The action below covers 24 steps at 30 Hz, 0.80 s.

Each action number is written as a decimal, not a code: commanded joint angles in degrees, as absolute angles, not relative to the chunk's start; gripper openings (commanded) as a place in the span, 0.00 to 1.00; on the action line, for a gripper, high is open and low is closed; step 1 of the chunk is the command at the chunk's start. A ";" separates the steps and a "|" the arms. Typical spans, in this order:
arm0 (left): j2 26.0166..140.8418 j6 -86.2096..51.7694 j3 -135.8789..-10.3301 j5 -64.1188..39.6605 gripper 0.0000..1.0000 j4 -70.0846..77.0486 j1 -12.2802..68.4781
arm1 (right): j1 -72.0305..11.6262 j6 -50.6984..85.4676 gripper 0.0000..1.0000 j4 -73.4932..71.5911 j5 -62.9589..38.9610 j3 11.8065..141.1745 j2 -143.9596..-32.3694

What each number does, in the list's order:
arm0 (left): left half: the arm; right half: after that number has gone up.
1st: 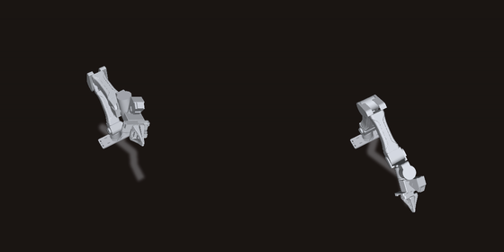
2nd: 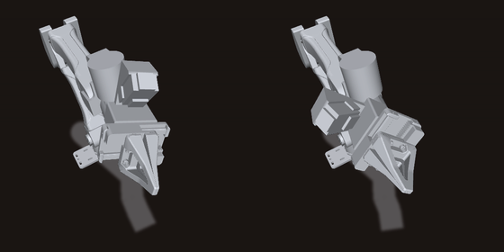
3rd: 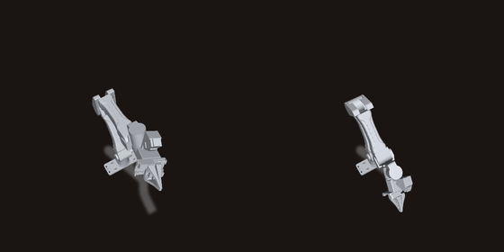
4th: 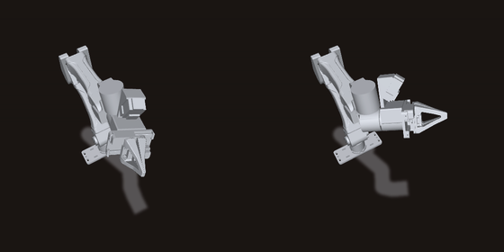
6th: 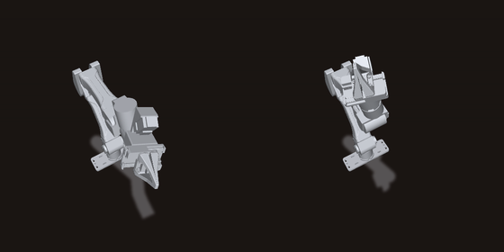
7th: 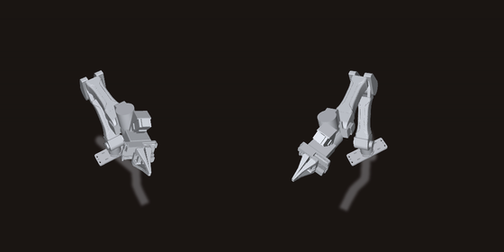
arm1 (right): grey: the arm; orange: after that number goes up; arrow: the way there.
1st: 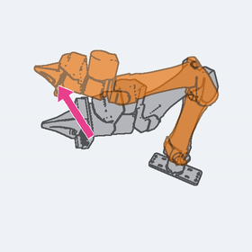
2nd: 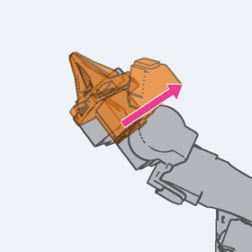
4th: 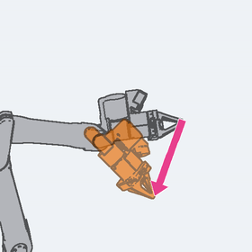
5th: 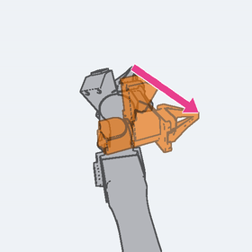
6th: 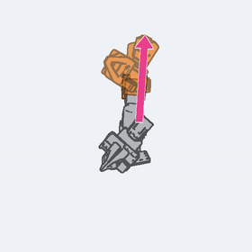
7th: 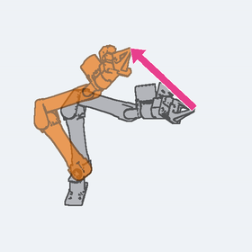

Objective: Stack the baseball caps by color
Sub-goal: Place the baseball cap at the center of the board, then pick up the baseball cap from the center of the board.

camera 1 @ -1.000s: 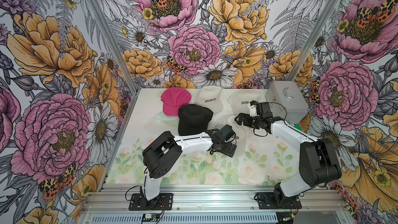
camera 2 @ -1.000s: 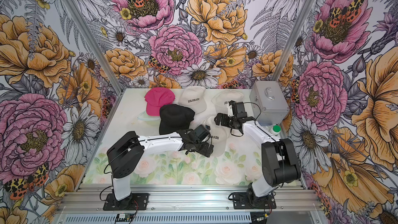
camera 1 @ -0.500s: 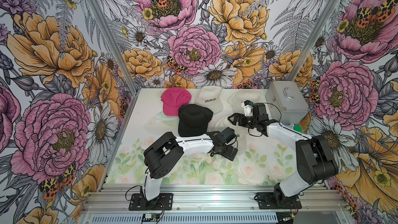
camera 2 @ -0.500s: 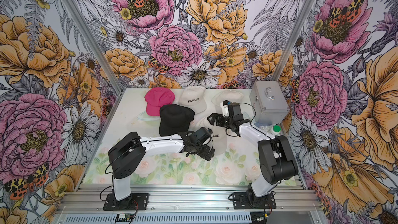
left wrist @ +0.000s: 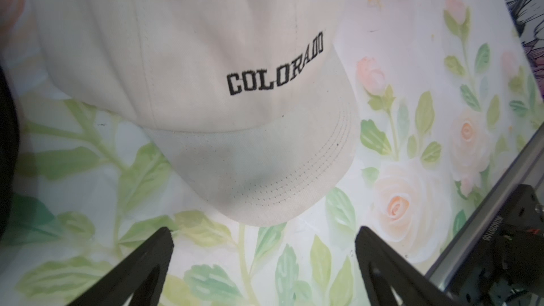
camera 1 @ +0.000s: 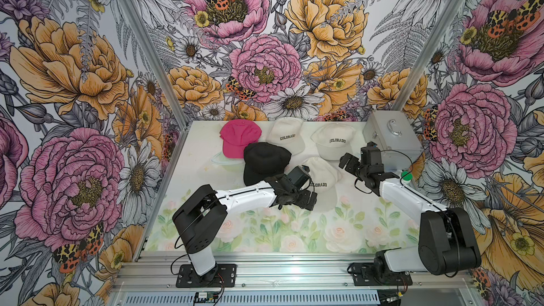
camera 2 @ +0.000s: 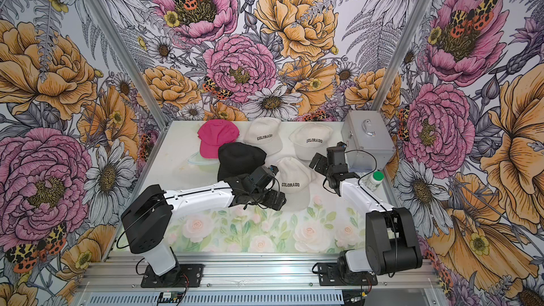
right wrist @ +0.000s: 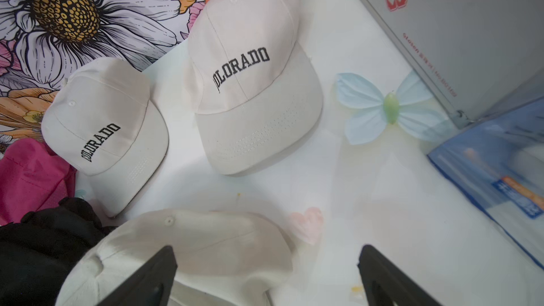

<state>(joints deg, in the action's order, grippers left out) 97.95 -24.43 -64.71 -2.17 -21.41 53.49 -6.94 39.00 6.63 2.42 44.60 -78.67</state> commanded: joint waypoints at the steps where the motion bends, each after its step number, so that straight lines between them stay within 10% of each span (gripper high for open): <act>1: 95.10 -28.46 -61.49 -1.17 0.99 -14.76 52.11 | -6.30 44.27 0.99 4.24 6.55 42.97 -74.74; 24: 81.31 -40.27 -43.91 15.47 0.99 5.11 53.36 | -3.45 71.71 0.95 -26.73 -8.67 44.47 -102.95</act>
